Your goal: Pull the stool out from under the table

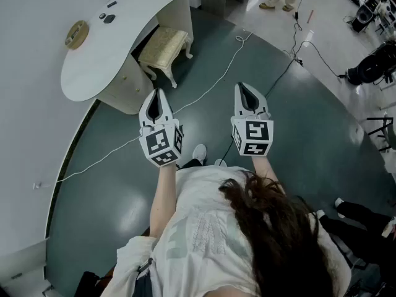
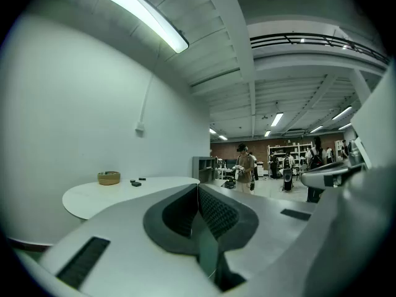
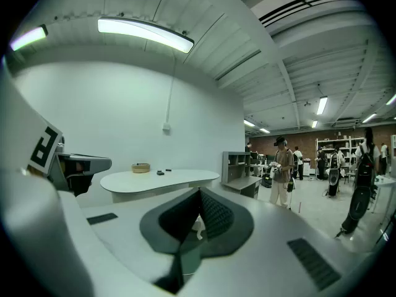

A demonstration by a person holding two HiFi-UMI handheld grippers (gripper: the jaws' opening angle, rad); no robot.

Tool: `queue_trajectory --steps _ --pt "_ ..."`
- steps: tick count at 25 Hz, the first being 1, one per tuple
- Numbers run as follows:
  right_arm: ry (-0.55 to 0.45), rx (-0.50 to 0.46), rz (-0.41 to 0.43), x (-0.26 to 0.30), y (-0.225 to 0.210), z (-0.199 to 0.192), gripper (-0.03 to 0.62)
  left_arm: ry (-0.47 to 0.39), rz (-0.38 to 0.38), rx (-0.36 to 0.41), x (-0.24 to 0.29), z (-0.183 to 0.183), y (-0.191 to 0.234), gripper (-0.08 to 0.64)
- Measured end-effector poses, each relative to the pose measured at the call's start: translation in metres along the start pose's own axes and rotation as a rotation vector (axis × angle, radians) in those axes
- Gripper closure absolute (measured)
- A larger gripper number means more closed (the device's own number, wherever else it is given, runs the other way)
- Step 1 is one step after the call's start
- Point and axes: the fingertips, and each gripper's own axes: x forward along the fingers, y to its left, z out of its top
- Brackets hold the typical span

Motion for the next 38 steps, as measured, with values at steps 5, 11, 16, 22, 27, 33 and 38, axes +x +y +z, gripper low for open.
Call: queue_trajectory --steps 5,11,16,22,27,33,38 --pt "0.008 0.005 0.003 0.005 -0.009 -0.003 0.563 -0.001 -0.003 -0.003 0.009 0.001 -0.006 0.532" --pt "0.027 0.015 0.026 -0.001 -0.019 -0.014 0.563 -0.02 0.002 0.004 0.006 0.002 -0.02 0.531" --pt "0.005 0.069 0.051 -0.012 -0.026 -0.023 0.563 -0.021 0.025 -0.009 -0.004 -0.005 -0.026 0.532" --pt "0.032 0.112 0.053 -0.009 -0.035 -0.04 0.563 0.01 0.066 -0.036 -0.003 -0.024 -0.02 0.532" --pt "0.016 0.119 0.05 0.014 -0.049 -0.028 0.563 -0.014 0.07 -0.045 0.03 -0.014 -0.017 0.532" --pt "-0.026 0.152 0.016 0.053 -0.082 -0.013 0.563 -0.033 0.034 -0.025 0.095 -0.005 -0.024 0.532" --pt "-0.057 0.153 -0.023 0.107 -0.112 -0.004 0.563 -0.05 -0.001 -0.001 0.17 0.003 -0.028 0.531"
